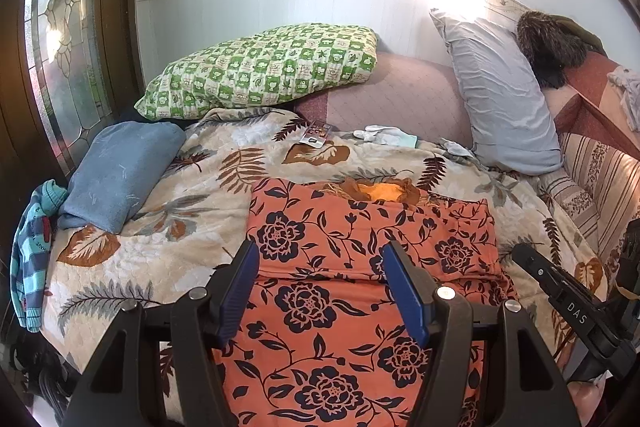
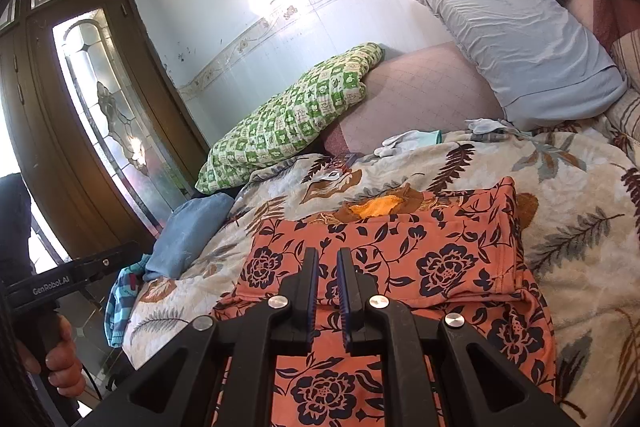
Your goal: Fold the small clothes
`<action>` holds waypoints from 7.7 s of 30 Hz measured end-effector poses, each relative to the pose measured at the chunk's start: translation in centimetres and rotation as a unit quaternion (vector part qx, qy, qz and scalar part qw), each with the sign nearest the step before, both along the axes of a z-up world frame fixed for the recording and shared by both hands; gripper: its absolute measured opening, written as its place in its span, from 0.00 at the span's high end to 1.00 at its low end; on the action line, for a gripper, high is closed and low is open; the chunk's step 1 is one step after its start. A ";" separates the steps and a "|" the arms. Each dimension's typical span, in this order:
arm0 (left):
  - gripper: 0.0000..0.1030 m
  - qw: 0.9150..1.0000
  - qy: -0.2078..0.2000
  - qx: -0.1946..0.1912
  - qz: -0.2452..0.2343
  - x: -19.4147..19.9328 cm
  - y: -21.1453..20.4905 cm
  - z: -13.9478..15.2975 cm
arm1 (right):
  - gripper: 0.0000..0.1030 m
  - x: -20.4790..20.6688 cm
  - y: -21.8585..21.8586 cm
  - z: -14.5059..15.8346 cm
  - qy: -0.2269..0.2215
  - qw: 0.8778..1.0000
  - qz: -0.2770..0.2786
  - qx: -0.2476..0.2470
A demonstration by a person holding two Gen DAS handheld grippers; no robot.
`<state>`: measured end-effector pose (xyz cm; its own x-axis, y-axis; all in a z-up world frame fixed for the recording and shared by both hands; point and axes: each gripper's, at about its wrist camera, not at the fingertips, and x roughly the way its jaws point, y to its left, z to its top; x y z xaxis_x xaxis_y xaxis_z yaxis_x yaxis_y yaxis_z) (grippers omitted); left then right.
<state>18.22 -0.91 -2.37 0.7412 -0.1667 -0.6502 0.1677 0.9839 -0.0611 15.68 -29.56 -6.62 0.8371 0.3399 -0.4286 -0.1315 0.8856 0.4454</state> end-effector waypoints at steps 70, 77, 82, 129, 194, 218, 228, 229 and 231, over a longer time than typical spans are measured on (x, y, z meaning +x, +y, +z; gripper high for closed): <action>0.12 0.983 -0.075 0.105 0.129 3.9 11.6 -4.5 | 0.90 0.3 -4.3 -1.8 0.114 0.988 -0.054 -0.089; 0.09 0.981 -0.114 0.106 0.114 -1.0 11.2 -1.3 | 0.90 -6.9 -1.1 -0.1 0.065 0.995 -0.030 -0.073; 0.08 0.981 -0.122 0.108 0.109 -4.2 10.9 0.3 | 0.69 -10.5 -0.3 0.1 0.078 0.995 -0.004 -0.064; 0.33 0.967 0.245 -0.063 0.038 -7.4 13.5 -21.4 | 0.78 -15.0 -9.1 -15.5 0.363 0.924 -0.090 0.085; 0.42 0.979 0.040 -0.174 0.101 16.1 10.5 -8.6 | 0.80 18.7 -4.2 -9.8 0.245 0.966 0.047 0.070; 0.43 0.967 0.159 -0.190 0.067 17.6 9.6 -15.6 | 0.79 28.2 2.7 -6.1 0.216 0.973 -0.048 -0.069; 0.42 0.969 0.141 -0.180 0.097 17.2 10.6 -14.5 | 0.79 13.2 -6.1 -7.9 0.285 0.952 -0.105 -0.045; 0.40 0.972 0.138 -0.169 0.093 17.0 10.2 -14.4 | 0.79 12.4 -6.3 -8.4 0.293 0.949 -0.108 -0.045; 0.35 0.977 0.138 -0.143 0.079 16.7 9.2 -14.5 | 0.79 11.1 -6.8 -10.0 0.308 0.944 -0.118 -0.032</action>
